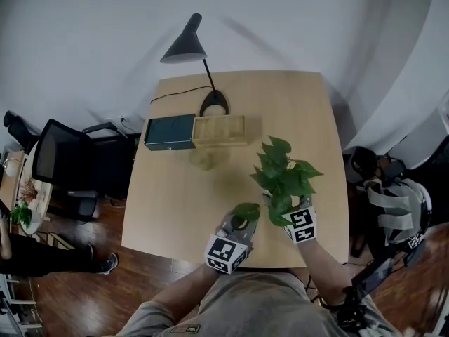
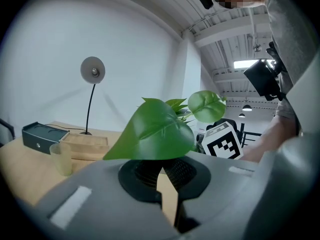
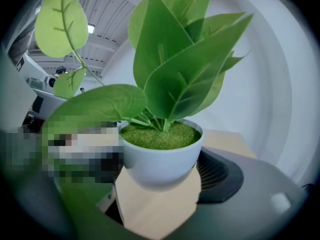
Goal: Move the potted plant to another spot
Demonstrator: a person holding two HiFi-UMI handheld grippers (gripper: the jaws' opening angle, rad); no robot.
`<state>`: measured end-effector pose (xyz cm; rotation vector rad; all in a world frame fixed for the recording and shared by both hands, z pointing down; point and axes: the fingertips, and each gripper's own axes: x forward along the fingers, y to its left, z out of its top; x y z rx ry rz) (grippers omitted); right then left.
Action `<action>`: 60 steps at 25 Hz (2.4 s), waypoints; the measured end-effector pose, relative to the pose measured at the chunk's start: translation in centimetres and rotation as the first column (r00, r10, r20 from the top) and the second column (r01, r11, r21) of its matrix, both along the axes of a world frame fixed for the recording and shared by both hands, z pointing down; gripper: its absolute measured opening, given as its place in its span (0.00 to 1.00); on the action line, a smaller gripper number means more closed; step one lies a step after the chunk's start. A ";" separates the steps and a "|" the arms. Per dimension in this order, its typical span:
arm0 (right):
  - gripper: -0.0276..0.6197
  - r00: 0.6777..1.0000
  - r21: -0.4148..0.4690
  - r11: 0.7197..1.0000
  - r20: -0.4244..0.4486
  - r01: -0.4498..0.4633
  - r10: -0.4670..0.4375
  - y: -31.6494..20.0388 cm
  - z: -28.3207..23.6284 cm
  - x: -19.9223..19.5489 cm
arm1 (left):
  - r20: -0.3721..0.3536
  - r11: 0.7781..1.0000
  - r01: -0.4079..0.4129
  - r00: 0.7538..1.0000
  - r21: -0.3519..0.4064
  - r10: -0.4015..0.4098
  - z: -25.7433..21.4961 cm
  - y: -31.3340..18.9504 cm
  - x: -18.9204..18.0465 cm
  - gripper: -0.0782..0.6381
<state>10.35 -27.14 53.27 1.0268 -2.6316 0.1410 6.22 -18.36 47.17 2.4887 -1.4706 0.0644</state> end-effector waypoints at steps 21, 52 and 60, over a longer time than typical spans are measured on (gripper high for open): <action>0.76 0.996 -0.145 0.987 -0.065 -0.065 0.056 -1.9 10.5 0.8 | 0.031 0.975 -0.054 0.998 -0.218 0.062 8.4 -2.2 1.0 0.10; 0.75 0.972 -0.183 0.979 -0.233 -0.086 0.042 -0.8 14.4 1.2 | 0.016 0.961 -0.086 0.995 -0.264 0.094 9.1 -1.3 0.8 0.10; 0.76 0.970 -0.212 0.976 -0.241 -0.050 -0.003 1.1 14.6 2.3 | 0.033 0.965 -0.040 0.998 -0.259 0.051 9.2 -0.4 0.4 0.10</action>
